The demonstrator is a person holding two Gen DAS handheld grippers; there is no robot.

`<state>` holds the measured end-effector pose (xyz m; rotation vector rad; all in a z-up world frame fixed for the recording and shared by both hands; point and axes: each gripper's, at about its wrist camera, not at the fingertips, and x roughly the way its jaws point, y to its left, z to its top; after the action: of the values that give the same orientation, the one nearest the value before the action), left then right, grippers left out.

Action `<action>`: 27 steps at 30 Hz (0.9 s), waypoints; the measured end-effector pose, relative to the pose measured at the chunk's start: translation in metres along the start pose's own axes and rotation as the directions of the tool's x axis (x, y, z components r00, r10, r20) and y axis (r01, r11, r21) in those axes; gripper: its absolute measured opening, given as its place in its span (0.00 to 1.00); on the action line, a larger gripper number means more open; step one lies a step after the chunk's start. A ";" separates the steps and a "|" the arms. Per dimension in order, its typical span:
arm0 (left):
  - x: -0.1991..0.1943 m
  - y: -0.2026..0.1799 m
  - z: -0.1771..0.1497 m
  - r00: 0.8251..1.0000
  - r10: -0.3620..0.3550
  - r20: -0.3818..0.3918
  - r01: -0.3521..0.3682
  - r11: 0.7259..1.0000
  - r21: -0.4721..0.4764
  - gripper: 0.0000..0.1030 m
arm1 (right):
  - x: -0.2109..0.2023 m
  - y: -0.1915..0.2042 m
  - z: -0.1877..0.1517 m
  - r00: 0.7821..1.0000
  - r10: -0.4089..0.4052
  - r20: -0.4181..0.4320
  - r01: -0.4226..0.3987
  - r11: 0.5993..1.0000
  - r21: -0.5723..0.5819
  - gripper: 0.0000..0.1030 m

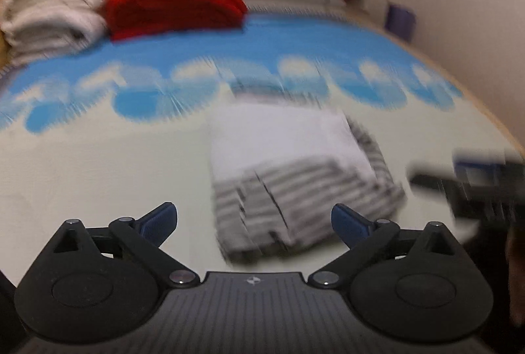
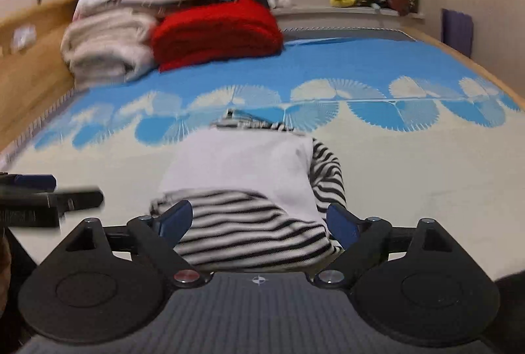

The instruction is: Fold small clothes

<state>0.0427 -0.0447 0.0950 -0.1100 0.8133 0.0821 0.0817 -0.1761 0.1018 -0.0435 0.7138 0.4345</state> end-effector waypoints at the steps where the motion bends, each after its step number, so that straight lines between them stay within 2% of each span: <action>1: 0.006 -0.004 -0.002 0.999 -0.003 -0.032 0.003 1.000 0.009 0.98 | 0.003 0.003 0.000 1.000 -0.015 0.000 0.015 1.000 -0.023 0.87; 3: 0.013 -0.006 -0.002 1.000 0.010 -0.029 -0.010 1.000 0.008 0.98 | 0.012 0.004 0.000 1.000 -0.031 -0.007 0.030 0.999 -0.038 0.87; 6: 0.020 -0.006 0.004 0.998 0.067 0.003 -0.067 0.997 0.030 0.98 | 0.026 0.001 -0.002 0.998 -0.043 -0.053 0.043 0.999 -0.011 0.87; 11: 0.034 0.008 0.014 0.996 0.090 -0.024 -0.091 0.994 -0.066 0.99 | 0.032 -0.005 -0.004 0.996 -0.045 -0.075 0.046 0.999 0.000 0.87; 14: 0.039 0.010 0.016 0.992 0.121 -0.033 -0.124 0.989 -0.081 0.99 | 0.036 -0.007 -0.005 0.995 -0.048 -0.083 0.048 0.999 0.002 0.87; 27: 0.048 0.013 0.015 0.992 0.109 -0.070 -0.117 0.987 -0.115 0.99 | 0.044 -0.004 -0.004 0.994 -0.040 -0.097 0.040 0.999 -0.003 0.87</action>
<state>0.0844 -0.0281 0.0693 -0.1794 0.8775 0.2351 0.1101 -0.1646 0.0698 -0.0806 0.8071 0.3962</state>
